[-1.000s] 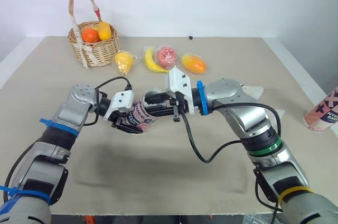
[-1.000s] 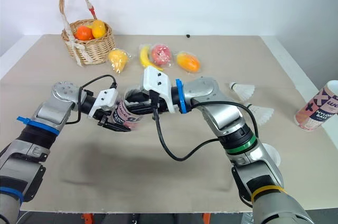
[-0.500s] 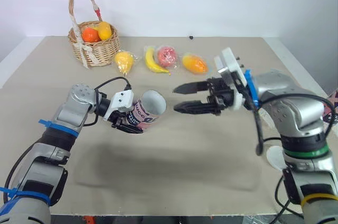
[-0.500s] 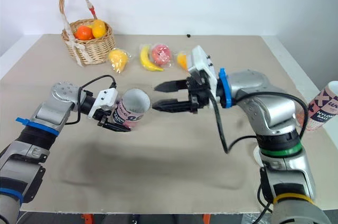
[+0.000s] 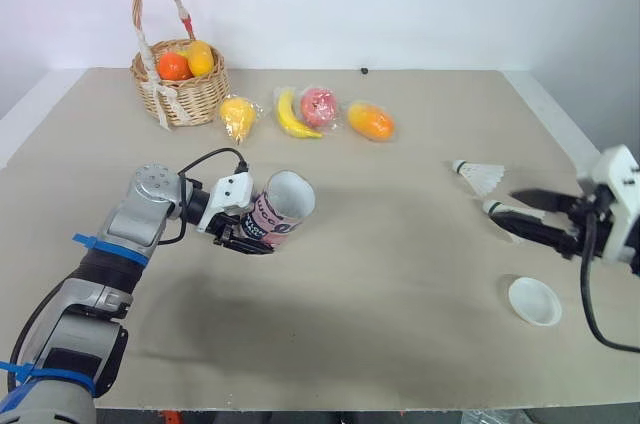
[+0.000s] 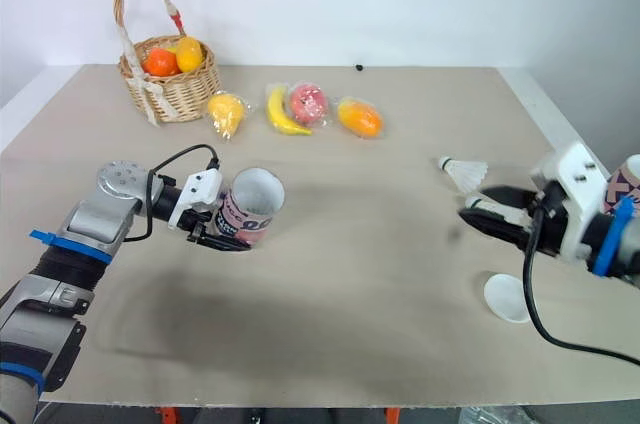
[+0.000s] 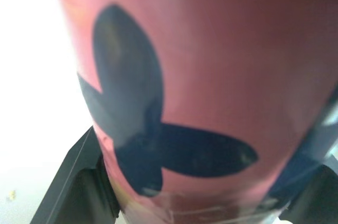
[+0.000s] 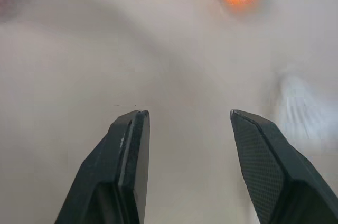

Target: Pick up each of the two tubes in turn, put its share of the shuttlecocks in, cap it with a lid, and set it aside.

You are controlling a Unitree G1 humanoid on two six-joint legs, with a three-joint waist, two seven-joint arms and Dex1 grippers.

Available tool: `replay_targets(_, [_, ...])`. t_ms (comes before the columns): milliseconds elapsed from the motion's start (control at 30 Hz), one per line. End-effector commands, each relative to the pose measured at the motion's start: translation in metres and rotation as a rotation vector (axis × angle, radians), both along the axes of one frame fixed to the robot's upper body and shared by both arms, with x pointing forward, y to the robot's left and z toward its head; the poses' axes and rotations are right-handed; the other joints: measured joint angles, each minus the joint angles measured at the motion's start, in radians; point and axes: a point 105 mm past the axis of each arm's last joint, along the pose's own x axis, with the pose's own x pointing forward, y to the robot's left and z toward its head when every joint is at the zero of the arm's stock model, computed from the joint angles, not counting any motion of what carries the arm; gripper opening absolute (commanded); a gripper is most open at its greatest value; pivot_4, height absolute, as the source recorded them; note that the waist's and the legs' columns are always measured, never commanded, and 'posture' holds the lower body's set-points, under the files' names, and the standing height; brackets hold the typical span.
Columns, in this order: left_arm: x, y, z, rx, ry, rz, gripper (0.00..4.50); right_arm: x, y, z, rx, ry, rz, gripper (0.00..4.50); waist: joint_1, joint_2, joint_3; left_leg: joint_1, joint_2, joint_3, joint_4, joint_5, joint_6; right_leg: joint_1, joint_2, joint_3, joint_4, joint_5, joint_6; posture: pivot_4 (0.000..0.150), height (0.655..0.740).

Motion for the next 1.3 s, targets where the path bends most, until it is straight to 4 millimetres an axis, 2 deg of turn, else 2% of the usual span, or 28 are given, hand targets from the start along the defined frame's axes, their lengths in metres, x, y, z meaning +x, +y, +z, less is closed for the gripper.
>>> replay_targets(33, [-0.003, -0.003, -0.018, 0.032, 0.047, 0.000, 2.99, -0.004, -0.029, 0.003, 0.000, -0.044, -0.121, 2.68, -0.001, 0.002, -0.001, 0.001, -0.001, 0.001, 0.000, 0.000, 0.000, 0.000, -0.001, 0.001, 0.000, 0.001, 0.001, 0.150, 0.7298])
replay_targets(133, [-0.002, -0.004, -0.019, 0.031, 0.051, -0.001, 2.99, -0.002, -0.044, -0.017, 0.025, -0.009, -0.194, 2.68, -0.002, 0.003, -0.002, 0.006, -0.003, 0.006, 0.001, 0.000, 0.000, 0.004, -0.005, 0.003, 0.000, 0.002, 0.003, 0.150, 0.7298])
replay_targets(233, [-0.001, -0.005, -0.020, 0.029, 0.051, -0.003, 2.99, 0.008, -0.050, -0.024, 0.050, -0.020, -0.237, 2.68, -0.003, 0.004, -0.002, 0.008, -0.003, 0.006, 0.002, 0.000, 0.000, 0.006, -0.006, 0.003, -0.002, 0.002, 0.004, 0.150, 0.7298])
replay_targets(433, [0.000, -0.006, -0.019, 0.029, 0.046, -0.006, 2.99, 0.028, -0.039, -0.031, 0.135, -0.017, -0.216, 2.68, 0.000, 0.005, -0.002, 0.007, -0.005, 0.004, 0.001, 0.000, 0.000, 0.007, -0.006, 0.003, -0.003, 0.000, 0.007, 0.150, 0.7298])
replay_targets(700, [0.000, -0.004, -0.017, 0.030, 0.046, 0.001, 2.99, 0.042, -0.040, -0.036, 0.125, -0.008, -0.229, 2.68, -0.001, 0.005, -0.002, 0.006, -0.006, 0.002, 0.001, 0.000, 0.000, 0.009, -0.007, 0.003, -0.003, -0.001, 0.009, 0.150, 0.7298])
replay_targets(833, [0.000, -0.002, -0.016, 0.030, 0.047, 0.005, 2.99, 0.057, -0.034, -0.039, 0.132, -0.023, -0.221, 2.68, -0.003, 0.005, -0.002, 0.006, -0.006, 0.002, 0.001, 0.000, 0.000, 0.009, -0.007, 0.003, -0.003, -0.001, 0.009, 0.150, 0.7298])
replay_targets(967, [0.000, -0.001, -0.015, 0.030, 0.049, 0.011, 2.99, 0.070, -0.037, -0.042, 0.132, -0.039, -0.255, 2.68, -0.002, 0.005, -0.002, 0.007, -0.006, 0.001, 0.001, 0.000, 0.000, 0.009, -0.006, 0.002, -0.003, -0.001, 0.008, 0.150, 0.7298])
replay_targets(1067, [-0.001, 0.000, -0.016, 0.031, 0.048, 0.014, 2.99, 0.077, -0.044, -0.045, 0.129, -0.046, -0.297, 1.81, -0.002, 0.005, -0.002, 0.006, -0.006, 0.002, 0.000, 0.000, 0.001, 0.009, -0.007, 0.003, -0.003, -0.001, 0.008, 0.150, 0.7298])
replay_targets(1167, [-0.002, 0.002, -0.016, 0.032, 0.047, 0.017, 2.99, 0.074, -0.038, -0.041, 0.137, -0.053, -0.252, 0.33, -0.002, 0.005, -0.002, 0.006, -0.006, 0.002, 0.000, 0.000, 0.001, 0.009, -0.006, 0.003, -0.003, -0.001, 0.009, 0.150, 0.7298])
replay_targets(1200, [-0.002, 0.002, -0.016, 0.032, 0.047, 0.019, 2.99, 0.071, -0.035, -0.036, 0.141, -0.060, -0.227, 0.07, -0.003, 0.005, -0.003, 0.006, -0.006, 0.002, 0.000, 0.000, 0.001, 0.009, -0.006, 0.003, -0.003, -0.001, 0.009, 0.150, 0.7298])
replay_targets(1300, [-0.002, 0.003, -0.015, 0.035, 0.046, 0.023, 2.99, 0.062, -0.024, -0.021, 0.113, -0.081, -0.149, 0.07, -0.003, 0.006, -0.003, 0.007, -0.005, 0.001, -0.001, -0.001, 0.001, 0.008, -0.005, 0.002, -0.003, -0.001, 0.009, 0.150, 0.7298])
